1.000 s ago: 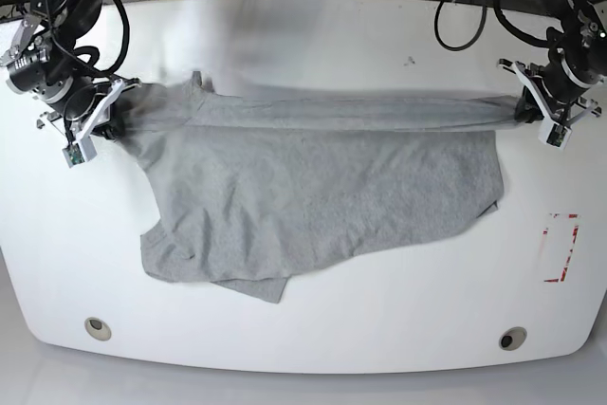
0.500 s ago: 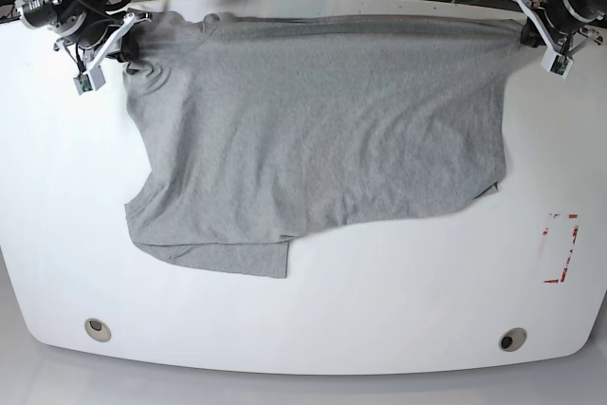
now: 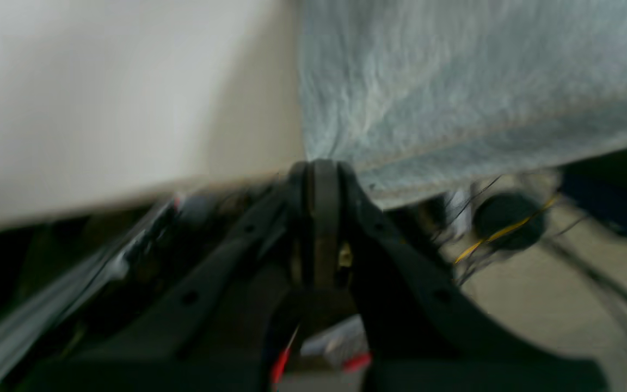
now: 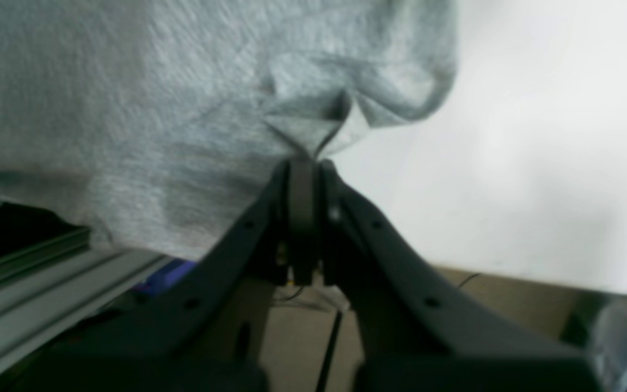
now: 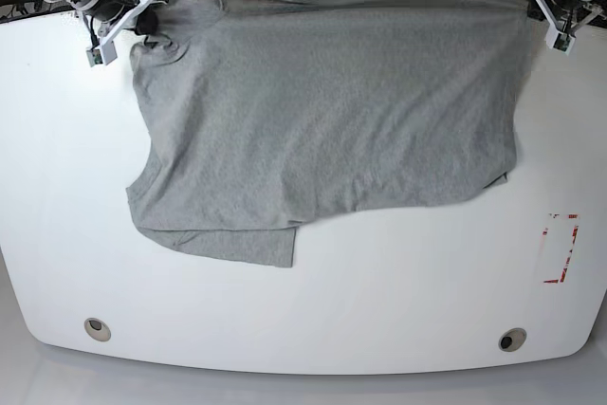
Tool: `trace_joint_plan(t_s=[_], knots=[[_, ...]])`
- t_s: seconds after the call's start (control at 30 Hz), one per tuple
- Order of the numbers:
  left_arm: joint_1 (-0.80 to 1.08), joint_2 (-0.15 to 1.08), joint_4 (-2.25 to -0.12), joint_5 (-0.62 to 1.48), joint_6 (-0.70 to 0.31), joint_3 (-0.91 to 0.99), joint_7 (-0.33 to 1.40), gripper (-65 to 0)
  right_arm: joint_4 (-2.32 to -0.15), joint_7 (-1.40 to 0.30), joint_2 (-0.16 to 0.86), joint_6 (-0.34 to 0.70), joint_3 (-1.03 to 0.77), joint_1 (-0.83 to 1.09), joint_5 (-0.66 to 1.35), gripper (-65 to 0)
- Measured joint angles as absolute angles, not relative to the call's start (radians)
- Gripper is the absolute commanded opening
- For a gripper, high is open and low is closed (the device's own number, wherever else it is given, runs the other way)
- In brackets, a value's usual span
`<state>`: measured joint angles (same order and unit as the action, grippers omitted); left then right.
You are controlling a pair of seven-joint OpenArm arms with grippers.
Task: Fold the T-shirt properly
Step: 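Release the shirt with the left gripper and raise it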
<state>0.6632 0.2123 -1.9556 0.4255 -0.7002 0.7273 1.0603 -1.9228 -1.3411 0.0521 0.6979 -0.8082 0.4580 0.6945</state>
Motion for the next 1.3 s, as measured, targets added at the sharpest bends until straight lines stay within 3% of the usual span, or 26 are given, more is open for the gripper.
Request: trace_joint_plan(t_s=[0.27, 0.9, 1.03, 1.23, 1.3], knots=[[0.626, 0.176, -1.954, 0.382, -0.701, 0.728, 1.063, -65.0, -1.809, -1.348, 0.059, 0.698, -0.856, 0.441, 0.686, -65.0], [0.571, 0.181, -1.954, 0.371, -0.7, 0.789, 1.067, -64.9, -1.804, -1.4, 0.052, 0.697, -0.855, 0.268, 0.688, -65.0], [0.573, 0.181, -1.954, 0.369, -0.7, 0.765, 1.068, -55.8, -1.803, -1.409, 0.053, 0.697, -0.857, 0.276, 0.684, -65.0], [0.565, 0.127, -1.954, 0.378, -0.7, 0.735, 1.055, -34.2, -1.803, -1.408, 0.054, 0.697, -0.856, 0.276, 0.685, -65.0], [0.562, 0.105, -1.954, 0.362, -0.7, 0.742, 1.074, -31.3, -1.802, -1.411, 0.056, 0.697, -0.856, 0.276, 0.685, -65.0]])
